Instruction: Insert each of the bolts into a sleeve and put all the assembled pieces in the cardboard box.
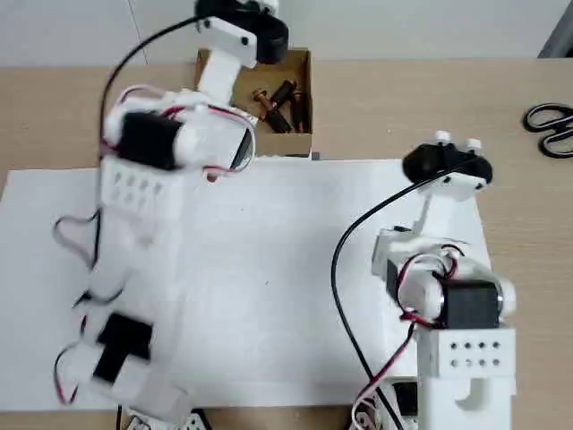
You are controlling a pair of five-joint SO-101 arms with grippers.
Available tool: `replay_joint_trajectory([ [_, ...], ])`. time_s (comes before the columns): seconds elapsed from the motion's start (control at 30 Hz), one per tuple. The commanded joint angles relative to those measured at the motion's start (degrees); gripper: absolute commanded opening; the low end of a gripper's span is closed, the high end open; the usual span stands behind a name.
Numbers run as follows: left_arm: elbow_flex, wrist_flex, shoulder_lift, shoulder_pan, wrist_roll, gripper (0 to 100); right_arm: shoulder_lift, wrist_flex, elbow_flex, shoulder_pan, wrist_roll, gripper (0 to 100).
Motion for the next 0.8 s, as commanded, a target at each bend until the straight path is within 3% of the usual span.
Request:
replay_joint_trajectory([
  [0.0, 3.8, -0.4, -11.9, 0.8, 3.7, 1, -2.8, -0.8, -2.8, -3.5, 0.8, 0.2],
  [0.17, 13.7, -1.6, -21.5, 0.7, 20.7, 1, -3.7, -6.8, 0.4, -5.2, 0.9, 0.2],
  [0.27, 20.0, -1.7, -26.1, 0.8, 26.4, 1, -3.9, -10.3, 4.1, -6.1, 2.1, 0.2],
  [0.5, 36.1, -2.0, -36.1, 0.8, 30.3, 1, -3.9, -13.7, 8.4, -9.5, 3.7, 0.2],
  [0.77, 65.4, -18.6, -57.5, 0.8, 31.3, 1, -10.2, -18.1, 15.6, -10.2, 3.6, 0.2],
])
